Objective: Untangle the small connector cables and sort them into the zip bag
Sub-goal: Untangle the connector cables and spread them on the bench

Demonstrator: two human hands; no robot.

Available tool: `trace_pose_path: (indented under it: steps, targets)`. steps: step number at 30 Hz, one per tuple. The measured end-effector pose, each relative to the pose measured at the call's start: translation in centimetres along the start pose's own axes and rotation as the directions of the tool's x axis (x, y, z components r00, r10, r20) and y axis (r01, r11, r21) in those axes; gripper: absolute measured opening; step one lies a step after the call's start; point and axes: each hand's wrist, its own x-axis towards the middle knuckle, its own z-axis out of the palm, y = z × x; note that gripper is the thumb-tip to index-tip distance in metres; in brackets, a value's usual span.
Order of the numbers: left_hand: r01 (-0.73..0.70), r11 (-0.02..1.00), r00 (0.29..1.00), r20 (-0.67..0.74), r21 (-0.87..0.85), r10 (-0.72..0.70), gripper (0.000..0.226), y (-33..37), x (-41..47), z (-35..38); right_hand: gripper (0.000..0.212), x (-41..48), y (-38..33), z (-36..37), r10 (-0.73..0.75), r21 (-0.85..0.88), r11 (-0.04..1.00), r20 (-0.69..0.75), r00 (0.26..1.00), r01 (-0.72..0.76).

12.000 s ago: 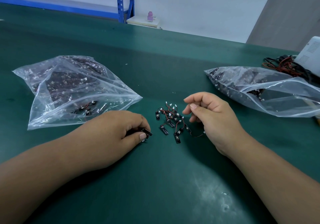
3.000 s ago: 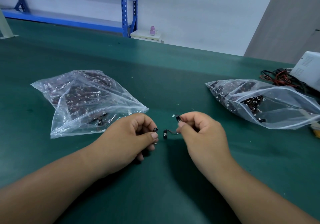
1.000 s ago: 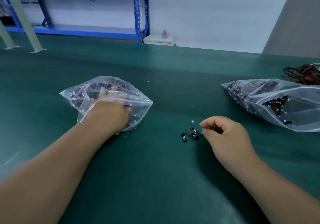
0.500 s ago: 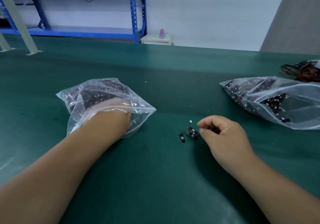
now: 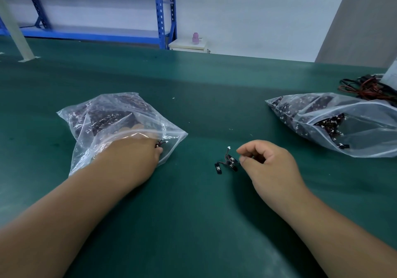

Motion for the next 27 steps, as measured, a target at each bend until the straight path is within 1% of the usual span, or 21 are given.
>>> trace_pose_path:
  steps: [1, 3, 5, 7, 10, 12, 13, 15, 17, 21, 24, 27]
  targets:
    - [-0.016, 1.0, 0.999, -0.03, 0.019, 0.016, 0.026, 0.0, -0.1, 0.1, 0.025, 0.0, 0.0, 0.0, 0.003, 0.001, 1.0, 0.002, 1.0, -0.003]
    - [-0.028, 1.0, 0.997, -0.078, -0.002, 0.028, 0.021, 0.1, -0.1, 0.3, 0.025, 0.0, 0.0, 0.0, 0.004, -0.003, 1.0, 0.003, 1.0, -0.004]
    - [-0.046, 0.998, 0.991, -0.127, -0.042, 0.04, 0.024, 0.2, -0.2, 0.4, 0.026, 0.0, -0.1, 0.0, 0.0, -0.014, 1.0, 0.002, 1.0, 0.0]
    - [-0.087, 0.995, 0.977, -0.199, -0.043, 0.077, 0.027, 0.4, -0.5, 0.4, 0.026, -0.1, -0.1, 0.0, -0.003, -0.021, 1.0, 0.004, 1.0, 0.003]
    - [-0.155, 0.988, 0.94, -0.304, 0.015, 0.152, 0.029, 0.9, -1.3, 0.2, 0.026, -0.1, -0.2, 0.0, -0.011, -0.026, 1.0, 0.005, 1.0, 0.011]
    - [-0.182, 0.981, 0.915, -0.354, 0.064, 0.193, 0.024, 1.1, -1.7, 0.2, 0.026, 0.0, -0.2, 0.0, -0.013, -0.028, 1.0, 0.001, 1.0, 0.013]
    - [-0.175, 0.982, 0.92, -0.344, 0.067, 0.187, 0.021, 1.1, -1.8, 0.3, 0.026, 0.0, -0.1, 0.0, -0.012, -0.026, 1.0, -0.001, 1.0, 0.012]
    - [-0.136, 0.99, 0.956, -0.259, 0.022, 0.137, 0.02, 0.8, -1.7, 0.5, 0.027, 0.0, -0.1, 0.1, -0.018, -0.03, 0.999, -0.004, 1.0, 0.018]
    - [-0.116, 0.993, 0.972, -0.203, 0.008, 0.115, 0.021, 0.6, -1.5, 0.8, 0.03, -0.1, 0.0, 0.1, -0.062, -0.071, 0.996, 0.011, 0.998, 0.062]
    - [-0.146, 0.989, 0.968, -0.203, 0.034, 0.15, 0.015, 0.8, -1.3, 1.1, 0.029, -0.5, -0.3, 0.2, -0.165, -0.248, 0.95, 0.117, 0.979, 0.19]
    - [-0.169, 0.986, 0.969, -0.182, 0.002, 0.166, 0.015, 0.9, -1.3, 0.9, 0.03, -0.5, -0.5, 0.2, -0.188, -0.368, 0.898, 0.181, 0.965, 0.243]
    - [-0.197, 0.98, 0.963, -0.187, -0.001, 0.194, 0.018, 1.4, -1.6, 0.7, 0.028, -0.5, -0.5, 0.3, -0.189, -0.401, 0.877, 0.22, 0.957, 0.265]
